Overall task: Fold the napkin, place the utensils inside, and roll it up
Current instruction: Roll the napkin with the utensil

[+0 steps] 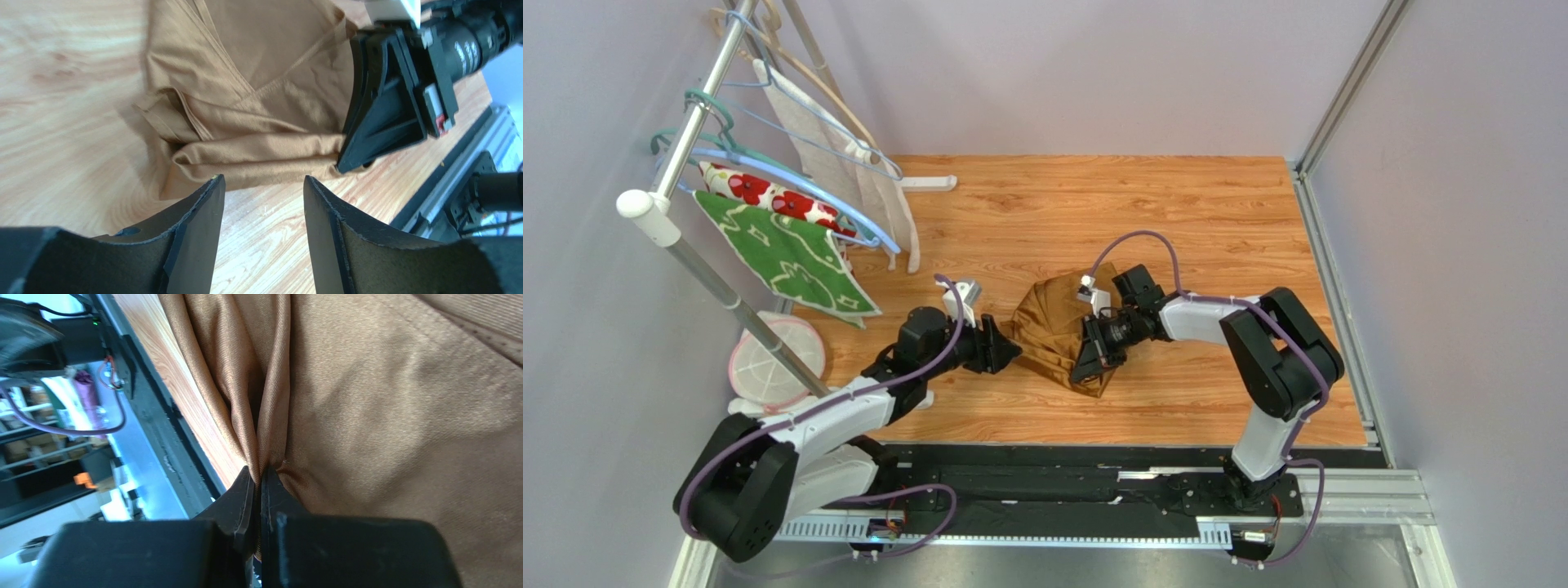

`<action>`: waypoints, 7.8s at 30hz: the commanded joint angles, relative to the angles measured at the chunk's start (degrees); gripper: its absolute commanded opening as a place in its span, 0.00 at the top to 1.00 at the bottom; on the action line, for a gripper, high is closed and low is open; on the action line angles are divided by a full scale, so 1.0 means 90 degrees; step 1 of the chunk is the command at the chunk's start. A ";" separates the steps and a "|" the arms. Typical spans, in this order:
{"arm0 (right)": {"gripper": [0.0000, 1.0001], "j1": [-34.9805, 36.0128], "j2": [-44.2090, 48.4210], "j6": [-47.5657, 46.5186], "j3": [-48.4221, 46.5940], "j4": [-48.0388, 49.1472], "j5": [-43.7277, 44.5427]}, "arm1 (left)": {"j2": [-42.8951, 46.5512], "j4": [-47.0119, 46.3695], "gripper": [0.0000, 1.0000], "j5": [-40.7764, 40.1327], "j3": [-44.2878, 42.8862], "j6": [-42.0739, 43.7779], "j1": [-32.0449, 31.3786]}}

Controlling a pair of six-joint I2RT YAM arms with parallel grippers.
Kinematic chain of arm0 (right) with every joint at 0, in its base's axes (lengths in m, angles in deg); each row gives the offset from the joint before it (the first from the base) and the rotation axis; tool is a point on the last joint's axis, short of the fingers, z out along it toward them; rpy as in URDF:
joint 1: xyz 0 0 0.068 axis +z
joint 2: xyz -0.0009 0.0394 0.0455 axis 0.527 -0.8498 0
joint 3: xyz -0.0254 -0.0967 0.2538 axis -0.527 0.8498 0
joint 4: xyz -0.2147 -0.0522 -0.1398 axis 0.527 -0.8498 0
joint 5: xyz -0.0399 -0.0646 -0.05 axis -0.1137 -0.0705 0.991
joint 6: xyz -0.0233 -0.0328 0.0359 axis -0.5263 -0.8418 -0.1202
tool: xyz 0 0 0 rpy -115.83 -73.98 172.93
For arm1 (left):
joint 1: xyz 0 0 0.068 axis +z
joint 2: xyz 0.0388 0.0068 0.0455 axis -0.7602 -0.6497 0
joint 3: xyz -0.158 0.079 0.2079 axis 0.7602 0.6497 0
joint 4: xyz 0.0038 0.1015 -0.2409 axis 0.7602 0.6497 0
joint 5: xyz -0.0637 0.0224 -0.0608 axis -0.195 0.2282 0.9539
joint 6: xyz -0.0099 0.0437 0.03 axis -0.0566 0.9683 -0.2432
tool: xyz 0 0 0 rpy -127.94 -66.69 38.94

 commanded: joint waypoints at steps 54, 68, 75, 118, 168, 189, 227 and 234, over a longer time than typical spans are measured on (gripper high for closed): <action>0.35 0.0768 0.1622 -0.0839 -0.0108 -0.0803 0.3427 | -0.4561 -0.3467 0.47 0.1004 -0.0607 -0.1047 -0.0373; 0.96 0.1052 0.1114 -0.0517 0.0243 -0.0802 0.4629 | -0.4541 -0.3300 0.47 0.1092 -0.0754 -0.0959 -0.0364; 0.73 0.1120 0.1132 -0.0439 0.0146 -0.0870 0.4473 | -0.4512 -0.2823 0.47 0.1053 -0.0949 -0.0861 -0.0364; 0.83 0.2888 0.0274 -0.0654 0.0419 -0.0412 0.4396 | -0.3654 -0.0039 0.36 0.1922 -0.2287 -0.0353 0.0339; 0.87 0.2702 0.0322 -0.0673 0.0595 -0.0128 0.4248 | -0.3164 0.1368 0.74 0.0574 -0.1672 0.0223 0.1257; 0.37 0.3532 0.1163 -0.1708 -0.0880 -0.0139 0.6493 | -0.3789 0.2695 1.00 0.0896 -0.2561 0.0779 0.1257; 0.92 0.3152 -0.0517 -0.0742 -0.0187 -0.0051 0.4174 | -0.3321 0.2490 0.49 0.1190 -0.2571 0.0653 0.1257; 0.98 0.2479 -0.0390 -0.0615 0.0146 0.0379 0.2648 | -0.2150 0.2403 0.26 0.0166 -0.2278 0.0467 0.1316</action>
